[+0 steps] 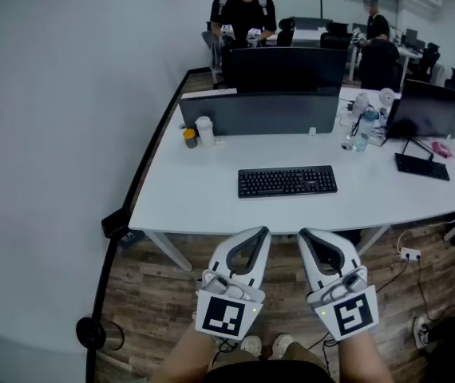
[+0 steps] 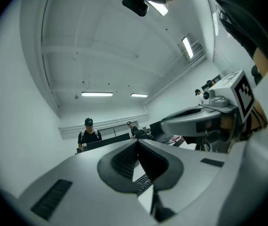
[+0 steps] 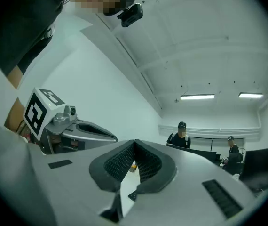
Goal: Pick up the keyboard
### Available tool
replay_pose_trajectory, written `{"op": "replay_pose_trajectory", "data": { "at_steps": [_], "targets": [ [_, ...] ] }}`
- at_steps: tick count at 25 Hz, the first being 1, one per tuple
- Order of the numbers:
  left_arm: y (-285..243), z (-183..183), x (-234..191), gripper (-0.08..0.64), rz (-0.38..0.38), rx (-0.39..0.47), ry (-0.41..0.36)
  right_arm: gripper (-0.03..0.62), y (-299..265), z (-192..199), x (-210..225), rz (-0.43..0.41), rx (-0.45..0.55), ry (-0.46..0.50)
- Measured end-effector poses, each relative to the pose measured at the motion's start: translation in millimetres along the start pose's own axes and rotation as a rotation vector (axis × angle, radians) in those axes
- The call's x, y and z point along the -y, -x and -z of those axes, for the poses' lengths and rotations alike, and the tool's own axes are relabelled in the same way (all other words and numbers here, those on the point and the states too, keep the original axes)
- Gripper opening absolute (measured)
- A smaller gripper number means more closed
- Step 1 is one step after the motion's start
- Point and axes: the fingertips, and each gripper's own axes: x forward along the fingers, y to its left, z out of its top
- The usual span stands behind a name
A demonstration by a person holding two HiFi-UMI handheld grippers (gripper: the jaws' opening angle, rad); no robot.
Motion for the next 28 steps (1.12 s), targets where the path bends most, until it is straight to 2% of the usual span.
{"op": "replay_pose_trajectory", "data": {
  "at_steps": [10,28],
  "targets": [
    [-9,5,9,0.008,0.014,-0.021,-0.007,0.031,-2,8,1,-0.027,-0.007,-0.008],
    [-39,8,38,0.008,0.018,-0.072,-0.046,0.032,18,27,32,-0.062,0.009,-0.058]
  ]
}}
